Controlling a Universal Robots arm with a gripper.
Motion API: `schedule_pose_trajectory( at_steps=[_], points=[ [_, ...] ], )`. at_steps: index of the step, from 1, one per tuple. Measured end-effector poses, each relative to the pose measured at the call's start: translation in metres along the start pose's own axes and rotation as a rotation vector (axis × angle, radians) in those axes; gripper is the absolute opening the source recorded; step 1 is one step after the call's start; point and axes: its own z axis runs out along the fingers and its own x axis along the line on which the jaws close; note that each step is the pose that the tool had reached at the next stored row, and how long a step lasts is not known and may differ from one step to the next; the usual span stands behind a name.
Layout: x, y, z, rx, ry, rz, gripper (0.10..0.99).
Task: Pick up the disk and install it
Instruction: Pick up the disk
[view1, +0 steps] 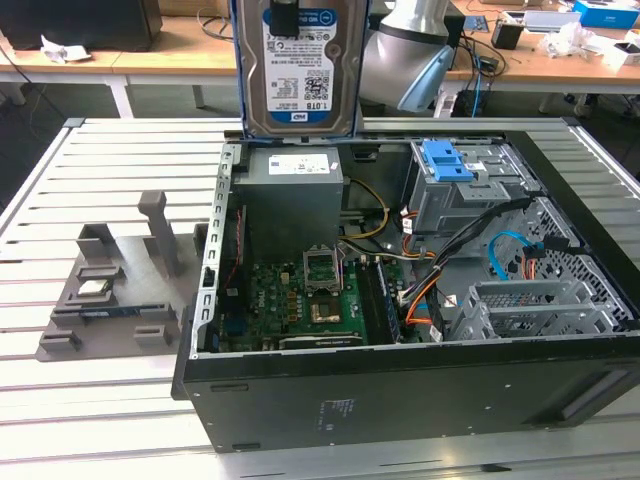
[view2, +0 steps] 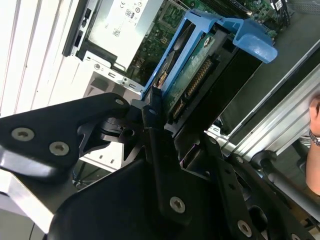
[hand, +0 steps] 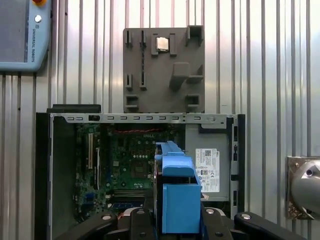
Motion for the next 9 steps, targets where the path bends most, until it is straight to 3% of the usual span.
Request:
schedule_pose_trajectory(
  at_steps=[9],
  points=[
    [0.0159,-0.0029,0.0019,0.000,0.0028,0.000,0.365]
  ],
)
